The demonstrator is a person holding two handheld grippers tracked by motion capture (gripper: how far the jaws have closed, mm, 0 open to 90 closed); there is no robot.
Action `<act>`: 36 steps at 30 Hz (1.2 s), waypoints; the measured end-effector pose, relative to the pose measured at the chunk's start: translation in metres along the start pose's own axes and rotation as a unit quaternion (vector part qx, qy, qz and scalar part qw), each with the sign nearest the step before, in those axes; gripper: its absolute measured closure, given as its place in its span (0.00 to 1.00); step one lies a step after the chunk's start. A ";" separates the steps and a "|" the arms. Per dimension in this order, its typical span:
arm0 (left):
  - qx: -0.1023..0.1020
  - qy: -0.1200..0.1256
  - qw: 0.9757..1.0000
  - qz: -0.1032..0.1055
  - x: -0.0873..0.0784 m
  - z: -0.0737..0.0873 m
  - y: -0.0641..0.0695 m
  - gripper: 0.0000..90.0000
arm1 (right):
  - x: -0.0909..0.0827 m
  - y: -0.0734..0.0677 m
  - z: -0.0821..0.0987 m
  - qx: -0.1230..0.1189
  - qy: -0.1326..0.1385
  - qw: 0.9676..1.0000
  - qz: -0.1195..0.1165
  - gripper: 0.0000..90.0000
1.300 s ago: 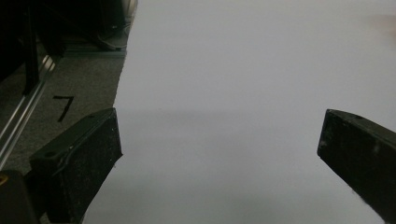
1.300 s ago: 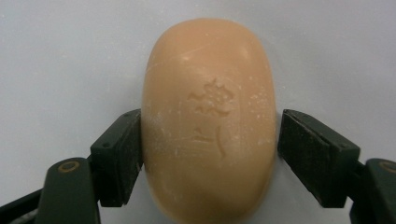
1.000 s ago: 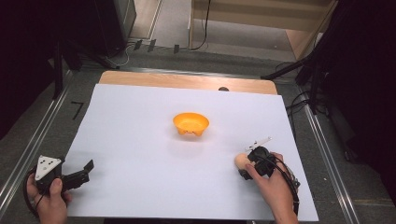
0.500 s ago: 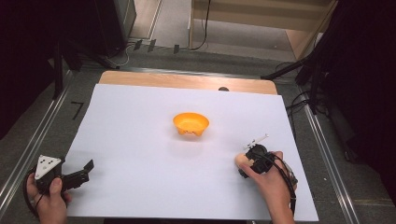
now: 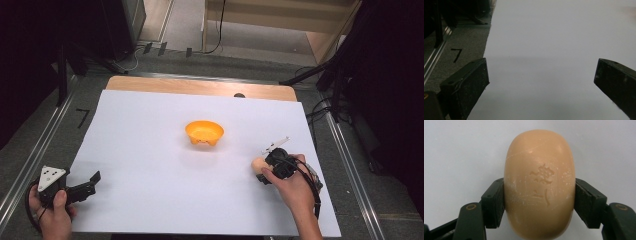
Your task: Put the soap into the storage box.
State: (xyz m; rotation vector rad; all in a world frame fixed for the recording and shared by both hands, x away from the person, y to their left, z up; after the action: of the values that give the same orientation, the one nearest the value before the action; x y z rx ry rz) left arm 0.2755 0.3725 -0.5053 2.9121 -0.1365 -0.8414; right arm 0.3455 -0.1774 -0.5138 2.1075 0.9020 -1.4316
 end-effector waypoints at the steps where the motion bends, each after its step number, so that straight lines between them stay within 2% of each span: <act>1: 0.000 0.000 1.000 0.000 0.000 0.000 0.000 0.00 | 0.000 0.000 0.000 0.000 0.000 1.000 0.000 0.37; 3: 0.000 0.002 1.000 0.000 0.000 0.000 0.000 0.00 | -0.003 0.000 -0.006 -0.015 0.005 1.000 -0.008 0.37; 4: 0.000 0.002 1.000 0.000 0.000 0.000 0.000 0.00 | -0.005 0.000 -0.009 -0.031 0.006 0.999 -0.010 0.37; 6: -0.001 0.002 1.000 0.000 0.000 0.000 0.000 0.00 | -0.006 0.000 -0.011 -0.037 0.006 0.999 -0.013 0.37; 7: -0.001 0.002 1.000 0.000 0.000 0.000 0.000 0.00 | -0.008 -0.001 -0.017 -0.052 0.003 0.999 -0.014 0.37; 8: -0.001 0.002 1.000 0.000 0.000 0.000 0.000 0.00 | -0.008 -0.001 -0.017 -0.052 0.003 0.999 -0.014 0.37; 9: -0.001 0.001 1.000 0.000 0.000 0.000 0.000 0.00 | -0.010 -0.002 -0.024 -0.065 0.003 0.998 -0.019 0.37; 12: -0.003 0.002 1.000 0.002 0.000 0.000 0.000 0.00 | -0.012 -0.003 -0.029 -0.072 0.008 0.997 -0.024 0.37; 14: -0.003 0.003 1.000 0.002 0.000 0.000 0.000 0.00 | -0.017 -0.002 -0.041 -0.079 0.019 0.996 -0.030 0.37; 17: -0.003 0.003 1.000 0.002 0.000 0.000 0.000 0.00 | -0.019 -0.002 -0.048 -0.086 0.022 0.996 -0.028 0.37; 19: -0.004 0.003 1.000 0.003 0.000 0.000 0.000 0.00 | -0.022 -0.002 -0.059 -0.102 0.025 0.994 -0.026 0.37; 22: -0.005 0.002 1.000 0.004 -0.001 0.000 -0.001 0.00 | -0.023 -0.003 -0.067 -0.111 0.027 0.993 -0.027 0.37; 23: -0.006 0.004 1.000 0.004 0.000 0.000 -0.001 0.00 | -0.024 -0.004 -0.076 -0.123 0.032 0.991 -0.033 0.37; 25: -0.006 0.004 1.000 0.004 -0.001 0.000 -0.001 0.00 | -0.024 -0.004 -0.078 -0.125 0.033 0.991 -0.035 0.37; 28: -0.006 0.004 1.000 0.004 -0.001 0.000 -0.001 0.00 | -0.022 -0.007 -0.094 -0.151 0.040 0.987 -0.037 0.37; 32: -0.006 0.005 1.000 0.004 -0.001 -0.001 -0.001 0.00 | -0.020 -0.010 -0.102 -0.160 0.043 0.985 -0.045 0.37; 33: -0.006 0.005 1.000 0.004 -0.001 0.000 -0.001 0.00 | -0.018 -0.012 -0.108 -0.170 0.047 0.983 -0.050 0.37; 36: -0.004 0.004 1.000 0.004 -0.001 0.000 -0.001 0.00 | -0.017 -0.012 -0.116 -0.182 0.049 0.981 -0.053 0.37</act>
State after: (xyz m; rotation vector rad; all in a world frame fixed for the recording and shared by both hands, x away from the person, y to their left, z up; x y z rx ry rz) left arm 0.2752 0.3731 -0.5047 2.9046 -0.1446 -0.8270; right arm 0.4069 -0.0961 -0.4554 1.8898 1.2285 -1.1162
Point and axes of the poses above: each handheld gripper's, and its own axes: x roughly forward along the jaws, z roughly out of its underside, y roughly to its right, the point moved 8 cm from there along x, roughly forward along the jaws, and after that the axes turned 4 degrees about -x, right-handed, at the moved point
